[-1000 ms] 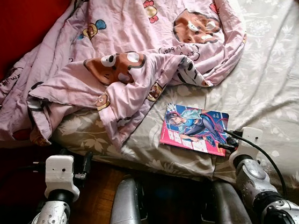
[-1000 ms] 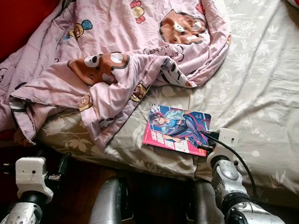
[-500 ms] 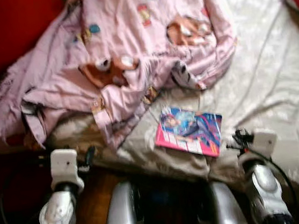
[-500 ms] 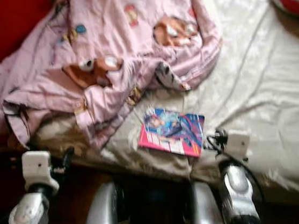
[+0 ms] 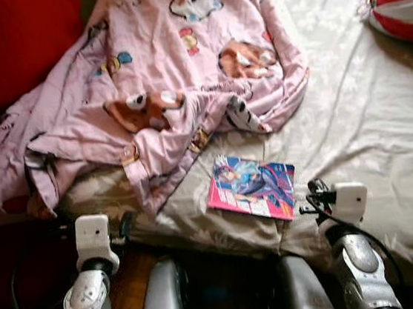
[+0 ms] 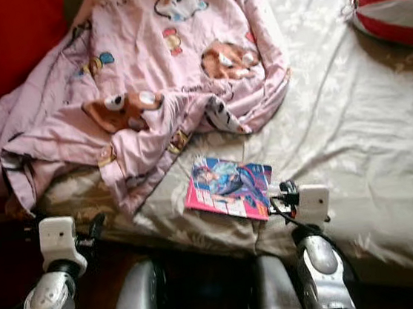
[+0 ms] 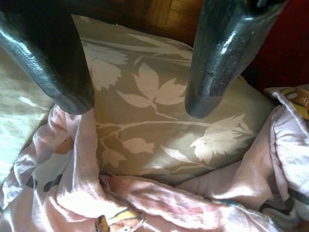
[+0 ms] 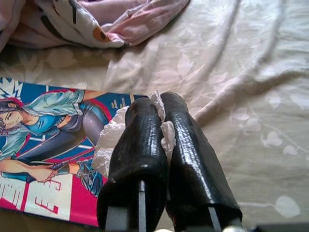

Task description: Clean up the room

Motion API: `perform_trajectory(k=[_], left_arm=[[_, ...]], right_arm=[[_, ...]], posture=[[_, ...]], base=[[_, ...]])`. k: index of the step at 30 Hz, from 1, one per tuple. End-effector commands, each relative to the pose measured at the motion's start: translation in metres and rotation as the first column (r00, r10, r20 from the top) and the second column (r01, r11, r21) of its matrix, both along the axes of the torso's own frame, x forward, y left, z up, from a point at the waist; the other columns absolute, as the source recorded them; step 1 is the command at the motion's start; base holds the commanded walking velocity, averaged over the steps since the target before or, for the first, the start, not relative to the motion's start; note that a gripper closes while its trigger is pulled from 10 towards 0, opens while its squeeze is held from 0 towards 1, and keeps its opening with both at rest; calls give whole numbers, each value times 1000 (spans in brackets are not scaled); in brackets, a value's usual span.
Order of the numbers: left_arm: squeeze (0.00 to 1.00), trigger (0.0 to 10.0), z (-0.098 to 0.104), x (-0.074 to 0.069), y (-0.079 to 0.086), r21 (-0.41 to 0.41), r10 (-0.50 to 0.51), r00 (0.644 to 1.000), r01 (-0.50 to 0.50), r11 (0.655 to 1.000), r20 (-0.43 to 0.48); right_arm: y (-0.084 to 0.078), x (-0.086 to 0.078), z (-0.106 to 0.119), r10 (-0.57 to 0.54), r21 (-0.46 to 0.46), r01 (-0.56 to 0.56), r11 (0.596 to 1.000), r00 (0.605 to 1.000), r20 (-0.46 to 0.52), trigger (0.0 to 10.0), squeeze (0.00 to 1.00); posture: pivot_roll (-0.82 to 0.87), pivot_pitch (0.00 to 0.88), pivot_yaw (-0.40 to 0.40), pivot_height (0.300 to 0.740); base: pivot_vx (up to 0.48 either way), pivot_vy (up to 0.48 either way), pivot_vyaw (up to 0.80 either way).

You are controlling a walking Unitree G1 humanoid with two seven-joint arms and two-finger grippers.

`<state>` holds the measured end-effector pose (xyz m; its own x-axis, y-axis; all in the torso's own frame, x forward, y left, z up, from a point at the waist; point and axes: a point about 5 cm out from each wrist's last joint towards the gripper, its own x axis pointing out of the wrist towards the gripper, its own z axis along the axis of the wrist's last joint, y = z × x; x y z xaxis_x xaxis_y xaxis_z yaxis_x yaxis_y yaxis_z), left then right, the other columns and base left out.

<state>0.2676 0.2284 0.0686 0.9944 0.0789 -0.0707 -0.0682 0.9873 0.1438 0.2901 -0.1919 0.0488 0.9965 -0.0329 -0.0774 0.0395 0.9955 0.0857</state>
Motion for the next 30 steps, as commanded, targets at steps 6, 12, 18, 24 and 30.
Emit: perform_trajectory(k=[6, 12, 18, 24, 30], left_arm=[[0, 10000, -23, -9, 10, -30, 49, 996, -51, 998, -69], [0, 10000, -42, -15, 6, -43, 42, 990, -49, 998, -138], [0, 10000, -65, -23, 7, -64, 45, 966, -63, 996, -253], [0, 10000, -102, -45, 4, -78, 24, 890, -67, 995, -455], [0, 10000, -130, -71, -1, -51, 17, 780, -62, 997, -625]], right_arm=[[-15, -13, -24, -31, -20, 29, 999, 990, -136, 10000, 0], [-20, -32, -57, -66, -8, 67, 998, 952, -298, 10000, 0], [-18, -46, -76, -75, 3, 84, 996, 912, -404, 10000, 0], [-16, -65, -98, -56, -63, 25, 998, 834, -549, 10000, 0], [-20, -86, -115, -119, -82, 86, 993, 745, -656, 10000, 0]], posture=[[102, 188, -39, 662], [107, 176, -37, 692], [107, 162, -32, 717], [114, 149, -36, 736], [118, 142, -42, 736]], base=[[0, 0, 0], [0, 0, 0], [0, 0, 0], [0, 0, 0], [0, 0, 0]])
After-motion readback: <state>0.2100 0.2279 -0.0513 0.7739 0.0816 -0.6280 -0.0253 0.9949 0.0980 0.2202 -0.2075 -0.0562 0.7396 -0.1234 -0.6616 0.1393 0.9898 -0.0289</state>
